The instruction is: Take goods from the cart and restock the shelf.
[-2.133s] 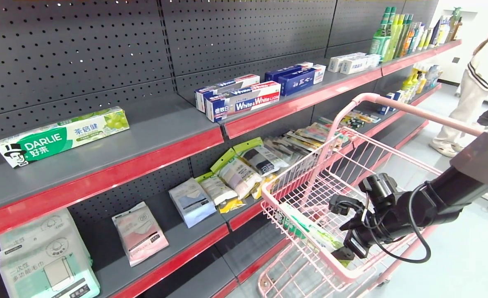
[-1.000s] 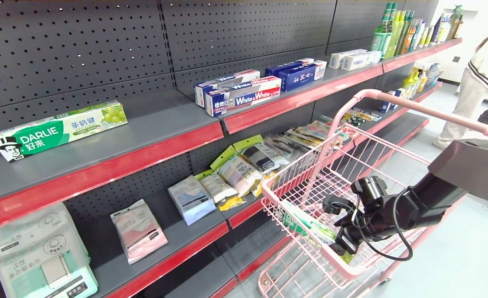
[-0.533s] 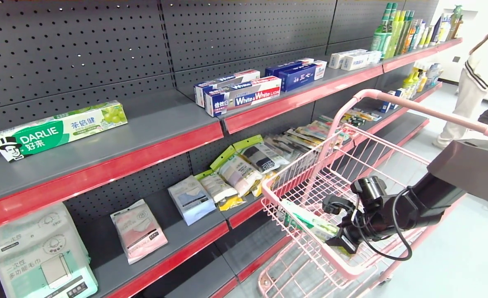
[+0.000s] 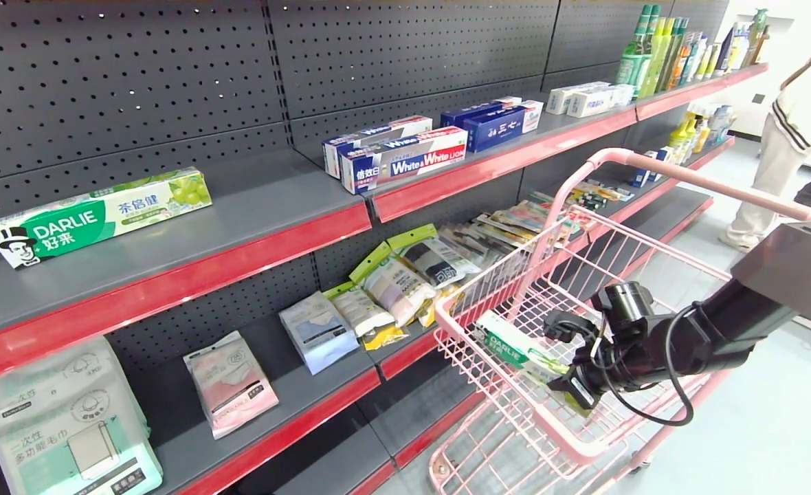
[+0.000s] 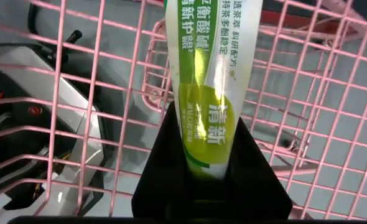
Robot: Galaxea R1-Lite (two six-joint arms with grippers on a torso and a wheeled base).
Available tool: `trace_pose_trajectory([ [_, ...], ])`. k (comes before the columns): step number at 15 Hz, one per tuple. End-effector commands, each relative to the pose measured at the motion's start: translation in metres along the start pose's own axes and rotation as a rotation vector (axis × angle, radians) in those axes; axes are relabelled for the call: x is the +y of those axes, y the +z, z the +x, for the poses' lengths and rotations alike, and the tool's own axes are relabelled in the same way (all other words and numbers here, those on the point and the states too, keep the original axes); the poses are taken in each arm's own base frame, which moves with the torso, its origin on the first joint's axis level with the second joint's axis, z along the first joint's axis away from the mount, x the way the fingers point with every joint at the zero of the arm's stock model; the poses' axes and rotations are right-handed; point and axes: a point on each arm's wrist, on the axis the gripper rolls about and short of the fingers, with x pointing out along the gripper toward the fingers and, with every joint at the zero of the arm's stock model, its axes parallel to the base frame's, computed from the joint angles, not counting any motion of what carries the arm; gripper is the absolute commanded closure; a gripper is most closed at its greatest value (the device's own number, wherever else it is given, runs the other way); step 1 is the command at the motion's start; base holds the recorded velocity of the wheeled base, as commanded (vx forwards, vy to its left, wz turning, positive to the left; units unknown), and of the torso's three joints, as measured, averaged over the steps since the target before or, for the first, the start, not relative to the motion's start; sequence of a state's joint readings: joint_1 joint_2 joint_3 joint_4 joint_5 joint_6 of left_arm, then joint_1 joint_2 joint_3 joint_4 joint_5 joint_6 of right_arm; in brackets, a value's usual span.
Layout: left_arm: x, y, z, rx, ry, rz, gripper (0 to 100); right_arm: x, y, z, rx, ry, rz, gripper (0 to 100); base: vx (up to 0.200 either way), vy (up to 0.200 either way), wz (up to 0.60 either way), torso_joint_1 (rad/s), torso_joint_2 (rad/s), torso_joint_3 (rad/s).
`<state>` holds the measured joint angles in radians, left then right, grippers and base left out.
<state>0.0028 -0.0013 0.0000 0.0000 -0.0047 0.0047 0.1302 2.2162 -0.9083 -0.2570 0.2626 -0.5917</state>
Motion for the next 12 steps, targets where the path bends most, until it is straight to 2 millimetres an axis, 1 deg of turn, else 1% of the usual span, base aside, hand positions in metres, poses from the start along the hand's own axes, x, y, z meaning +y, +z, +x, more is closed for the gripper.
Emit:
trace_pose_trajectory([
  [1,0.000,0.000,0.000,0.000,0.000,0.000,0,-0.005,0.011,-0.020,-0.046,-0.059,0.042,100,0.000,0.000,0.00,0.000,0.00,0.000],
  [2,0.000,0.000,0.000,0.001,0.000,0.000,0,-0.006,0.013,-0.023,-0.048,-0.073,0.067,100,0.000,0.000,0.00,0.000,0.00,0.000],
  [3,0.000,0.000,0.000,0.001,0.000,0.000,0,-0.004,0.020,-0.033,-0.074,-0.098,0.145,100,0.000,0.000,0.00,0.000,0.00,0.000],
  [4,0.000,0.000,0.000,0.001,0.000,0.000,0,-0.003,0.024,-0.041,-0.095,-0.111,0.185,100,0.000,0.000,0.00,0.000,0.00,0.000],
  [7,0.000,0.000,0.000,0.001,0.000,0.000,0,-0.005,0.038,-0.074,-0.176,-0.187,0.250,100,0.000,0.000,0.00,0.000,0.00,0.000],
  [8,0.000,0.000,0.000,0.001,0.000,0.000,0,-0.004,0.040,-0.081,-0.194,-0.195,0.261,100,0.000,0.000,0.00,0.000,0.00,0.000],
  [9,0.000,0.000,0.000,0.001,0.000,0.000,0,-0.003,0.045,-0.099,-0.244,-0.214,0.293,100,0.000,0.000,0.00,0.000,0.00,0.000],
  [10,0.000,0.000,0.000,0.001,0.000,0.000,0,-0.003,0.047,-0.114,-0.282,-0.231,0.312,100,0.000,0.000,0.00,0.000,0.00,0.000],
  [11,0.000,0.000,0.000,0.001,0.000,0.000,0,0.000,0.048,-0.133,-0.321,-0.249,0.328,100,0.000,0.000,0.00,0.000,0.00,0.000],
  [12,0.000,0.000,0.000,0.001,0.000,0.000,0,0.001,0.048,-0.136,-0.329,-0.251,0.330,100,0.000,0.000,0.00,0.000,0.00,0.000],
])
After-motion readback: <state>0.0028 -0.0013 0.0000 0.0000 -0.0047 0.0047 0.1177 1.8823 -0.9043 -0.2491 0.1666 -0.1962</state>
